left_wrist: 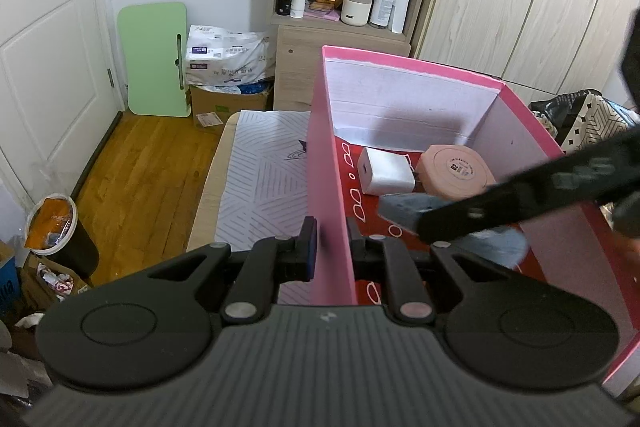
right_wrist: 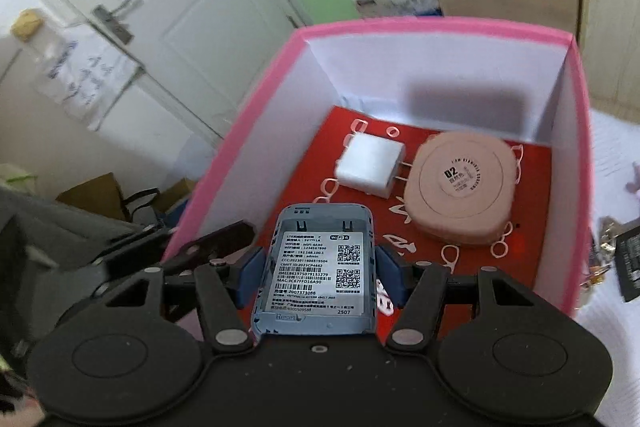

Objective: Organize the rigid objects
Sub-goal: 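Carry the grey router into the box and open the right tool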

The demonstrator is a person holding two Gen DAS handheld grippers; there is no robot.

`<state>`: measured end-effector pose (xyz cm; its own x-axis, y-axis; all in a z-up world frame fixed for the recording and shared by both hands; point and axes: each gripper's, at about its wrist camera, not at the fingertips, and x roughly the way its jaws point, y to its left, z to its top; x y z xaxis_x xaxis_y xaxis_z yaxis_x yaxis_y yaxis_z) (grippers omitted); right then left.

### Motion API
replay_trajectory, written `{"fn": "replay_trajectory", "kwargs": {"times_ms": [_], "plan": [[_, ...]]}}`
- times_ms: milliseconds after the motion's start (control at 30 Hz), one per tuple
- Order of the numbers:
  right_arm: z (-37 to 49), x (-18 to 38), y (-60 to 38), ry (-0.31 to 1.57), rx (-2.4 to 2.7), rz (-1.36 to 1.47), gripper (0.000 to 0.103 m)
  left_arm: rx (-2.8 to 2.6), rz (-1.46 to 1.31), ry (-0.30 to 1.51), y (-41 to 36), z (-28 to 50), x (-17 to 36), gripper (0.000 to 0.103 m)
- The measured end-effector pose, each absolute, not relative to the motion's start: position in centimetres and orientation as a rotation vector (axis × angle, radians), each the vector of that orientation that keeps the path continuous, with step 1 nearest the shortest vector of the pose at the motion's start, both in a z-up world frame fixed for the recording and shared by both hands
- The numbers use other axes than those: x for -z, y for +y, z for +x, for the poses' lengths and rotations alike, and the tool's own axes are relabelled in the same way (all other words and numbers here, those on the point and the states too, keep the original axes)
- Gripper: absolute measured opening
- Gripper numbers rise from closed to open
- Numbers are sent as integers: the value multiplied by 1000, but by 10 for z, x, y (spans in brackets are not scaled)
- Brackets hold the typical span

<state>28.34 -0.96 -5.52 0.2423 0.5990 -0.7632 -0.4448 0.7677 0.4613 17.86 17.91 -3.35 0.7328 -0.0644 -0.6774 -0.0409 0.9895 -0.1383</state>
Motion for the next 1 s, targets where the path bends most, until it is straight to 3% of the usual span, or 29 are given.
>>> {"fn": "replay_trajectory", "kwargs": {"times_ms": [300,500,800,1000], "plan": [[298,72,8,1152,-594,162,65,14,-155,746,179,178,34,13],[306,83,-11,1251,-620,376,67,10,-151,747,178,179,34,13],[244,9,-87,965,-718,372,67,9,-157,747,177,180,34,13],[207,1,-143,906,-600,302,67,9,-151,748,178,180,34,13]]}}
